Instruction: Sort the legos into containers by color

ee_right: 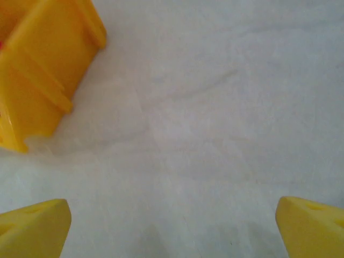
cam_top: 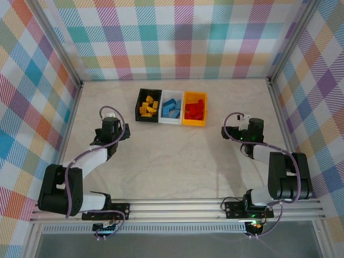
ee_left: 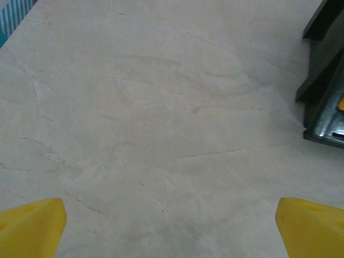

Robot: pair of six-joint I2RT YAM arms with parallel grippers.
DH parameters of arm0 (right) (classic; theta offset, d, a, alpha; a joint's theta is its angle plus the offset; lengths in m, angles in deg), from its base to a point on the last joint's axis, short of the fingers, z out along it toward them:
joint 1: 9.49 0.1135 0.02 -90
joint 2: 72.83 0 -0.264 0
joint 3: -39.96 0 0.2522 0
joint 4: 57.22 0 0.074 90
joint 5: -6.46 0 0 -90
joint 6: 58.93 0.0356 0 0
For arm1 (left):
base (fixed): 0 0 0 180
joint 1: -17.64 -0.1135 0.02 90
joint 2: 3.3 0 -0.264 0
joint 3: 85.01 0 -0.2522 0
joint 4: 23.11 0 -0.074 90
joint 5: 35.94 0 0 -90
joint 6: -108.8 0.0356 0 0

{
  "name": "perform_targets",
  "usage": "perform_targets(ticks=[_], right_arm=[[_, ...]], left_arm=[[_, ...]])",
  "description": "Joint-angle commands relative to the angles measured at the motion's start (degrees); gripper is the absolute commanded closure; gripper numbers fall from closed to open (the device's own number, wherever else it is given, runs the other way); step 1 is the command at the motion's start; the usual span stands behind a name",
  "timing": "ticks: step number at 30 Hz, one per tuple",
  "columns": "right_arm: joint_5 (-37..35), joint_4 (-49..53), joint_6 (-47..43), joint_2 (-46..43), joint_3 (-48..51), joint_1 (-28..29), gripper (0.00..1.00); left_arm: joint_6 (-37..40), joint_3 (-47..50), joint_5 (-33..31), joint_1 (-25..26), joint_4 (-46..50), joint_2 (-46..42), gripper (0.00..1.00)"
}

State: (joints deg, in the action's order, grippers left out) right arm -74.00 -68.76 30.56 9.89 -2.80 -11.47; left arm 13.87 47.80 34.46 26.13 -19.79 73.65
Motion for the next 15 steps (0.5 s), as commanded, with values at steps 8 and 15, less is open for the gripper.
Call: perform_targets(ticks=[8,15], right_arm=[[0.7,-27.8,0.3,4.5,8.9,0.0,0.0],[-3.9,-21.3,1.3,5.2,5.0,0.8,0.0]], left_arm=[[7.7,2.9,7.0,-1.4,-23.9,11.6,0.0],[7.9,9.3,13.8,-3.4,-35.5,12.4,0.0]])
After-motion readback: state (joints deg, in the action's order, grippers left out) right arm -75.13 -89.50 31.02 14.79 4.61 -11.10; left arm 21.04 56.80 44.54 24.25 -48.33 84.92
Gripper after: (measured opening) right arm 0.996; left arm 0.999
